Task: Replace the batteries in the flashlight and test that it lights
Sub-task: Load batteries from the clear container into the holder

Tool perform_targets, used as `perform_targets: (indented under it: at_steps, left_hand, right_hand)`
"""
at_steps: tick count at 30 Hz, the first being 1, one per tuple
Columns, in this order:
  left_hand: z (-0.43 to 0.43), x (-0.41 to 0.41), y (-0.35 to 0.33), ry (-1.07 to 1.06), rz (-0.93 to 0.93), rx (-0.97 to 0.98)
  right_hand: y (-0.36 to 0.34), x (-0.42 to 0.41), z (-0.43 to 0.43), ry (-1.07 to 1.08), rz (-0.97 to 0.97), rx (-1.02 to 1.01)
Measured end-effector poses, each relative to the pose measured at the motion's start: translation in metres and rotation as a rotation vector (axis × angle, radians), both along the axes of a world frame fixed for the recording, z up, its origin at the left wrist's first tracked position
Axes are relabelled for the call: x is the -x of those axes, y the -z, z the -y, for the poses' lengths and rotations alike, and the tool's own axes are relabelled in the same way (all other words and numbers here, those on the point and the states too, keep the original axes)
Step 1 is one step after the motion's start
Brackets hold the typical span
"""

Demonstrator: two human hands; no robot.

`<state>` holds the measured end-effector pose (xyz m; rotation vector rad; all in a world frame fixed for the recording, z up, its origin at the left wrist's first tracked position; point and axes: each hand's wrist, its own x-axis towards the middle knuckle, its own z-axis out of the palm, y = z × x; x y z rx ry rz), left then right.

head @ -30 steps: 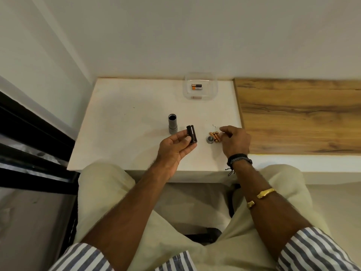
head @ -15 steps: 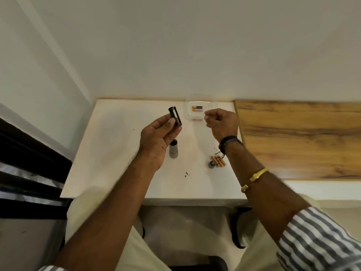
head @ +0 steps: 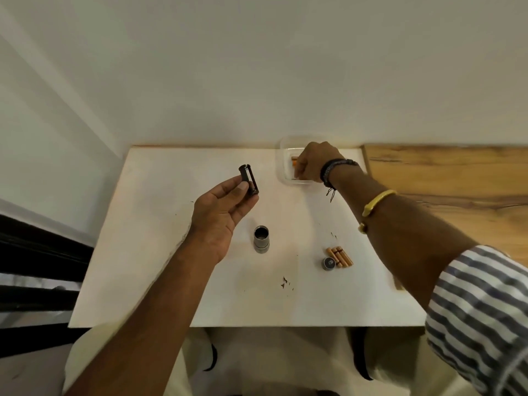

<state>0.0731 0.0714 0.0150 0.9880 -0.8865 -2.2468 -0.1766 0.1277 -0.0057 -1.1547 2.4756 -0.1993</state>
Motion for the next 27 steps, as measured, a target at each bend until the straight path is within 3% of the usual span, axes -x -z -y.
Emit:
perform_targets:
  at_steps: [6,10,20,27]
  left_hand:
    - [0.001,0.002,0.008,0.008,0.012,-0.018]
    - [-0.003,0.001,0.005,0.006,0.007,-0.023]
    - [-0.031,-0.024,-0.026,-0.006,-0.072,-0.010]
    - [-0.089,-0.044,-0.037,0.054,-0.080,-0.025]
  right_hand:
    - [0.002,0.005,0.007,-0.137,-0.006,-0.058]
    - [0.003,0.004,0.000,-0.108,0.026,0.012]
    - [-0.032,-0.050,-0.073,0.138,0.291,0.628]
    - [-0.043,-0.122,-0.137,0.273,0.582,0.843]
